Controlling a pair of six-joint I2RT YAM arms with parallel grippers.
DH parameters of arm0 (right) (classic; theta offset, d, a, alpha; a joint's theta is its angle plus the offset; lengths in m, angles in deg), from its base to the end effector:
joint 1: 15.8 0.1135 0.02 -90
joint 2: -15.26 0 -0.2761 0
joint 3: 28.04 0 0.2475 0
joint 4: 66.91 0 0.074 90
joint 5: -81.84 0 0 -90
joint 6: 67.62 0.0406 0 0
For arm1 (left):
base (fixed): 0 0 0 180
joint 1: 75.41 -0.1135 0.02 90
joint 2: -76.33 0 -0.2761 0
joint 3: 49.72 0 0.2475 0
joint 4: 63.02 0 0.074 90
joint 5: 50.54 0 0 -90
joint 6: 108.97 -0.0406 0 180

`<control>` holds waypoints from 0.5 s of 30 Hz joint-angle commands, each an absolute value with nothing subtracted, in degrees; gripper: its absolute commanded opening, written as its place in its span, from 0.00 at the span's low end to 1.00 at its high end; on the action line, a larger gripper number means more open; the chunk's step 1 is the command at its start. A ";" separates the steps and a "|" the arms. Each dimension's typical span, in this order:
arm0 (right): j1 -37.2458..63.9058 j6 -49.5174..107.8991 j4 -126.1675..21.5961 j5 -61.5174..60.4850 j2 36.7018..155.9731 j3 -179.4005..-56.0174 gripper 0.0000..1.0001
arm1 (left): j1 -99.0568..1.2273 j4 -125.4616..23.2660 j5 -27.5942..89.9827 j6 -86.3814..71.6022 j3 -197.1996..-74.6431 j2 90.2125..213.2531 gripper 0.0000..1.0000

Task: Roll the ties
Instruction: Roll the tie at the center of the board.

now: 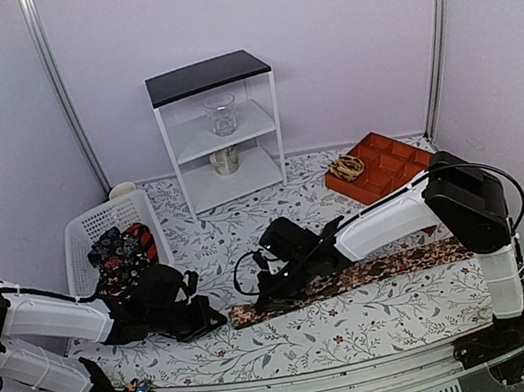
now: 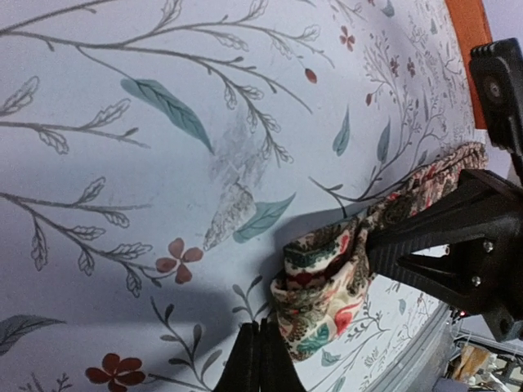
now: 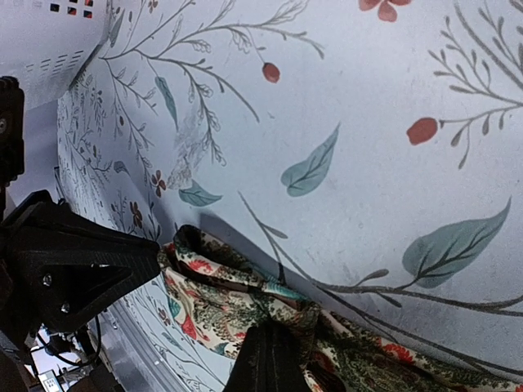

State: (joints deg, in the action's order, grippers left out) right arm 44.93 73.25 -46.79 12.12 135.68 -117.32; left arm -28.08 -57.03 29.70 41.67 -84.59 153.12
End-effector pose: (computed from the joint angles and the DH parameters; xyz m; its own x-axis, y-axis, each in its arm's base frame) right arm 0.2037 0.3923 0.1362 -0.9577 -0.2204 -0.1852 -0.2875 0.6978 0.6560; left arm 0.1423 -0.1646 0.1323 -0.9453 -0.2418 -0.2190 -0.0453 0.7621 -0.6459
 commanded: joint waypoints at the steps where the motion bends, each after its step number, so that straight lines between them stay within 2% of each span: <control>1: 44.85 72.29 -43.99 10.47 137.58 -115.92 0.00 | -28.49 -55.05 29.94 41.05 -85.52 155.86 0.00; 8: 44.84 72.64 -43.87 9.46 137.04 -115.32 0.00 | -28.42 -57.49 28.04 41.63 -86.68 161.32 0.00; 15: 44.80 73.56 -46.70 9.08 135.67 -112.83 0.00 | -28.40 -63.60 23.66 44.29 -86.76 160.83 0.00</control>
State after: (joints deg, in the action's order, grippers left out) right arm 44.93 73.14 -48.35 11.68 135.63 -116.33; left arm -28.08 -61.97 26.31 42.35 -87.26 160.60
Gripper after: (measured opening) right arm 0.005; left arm 0.003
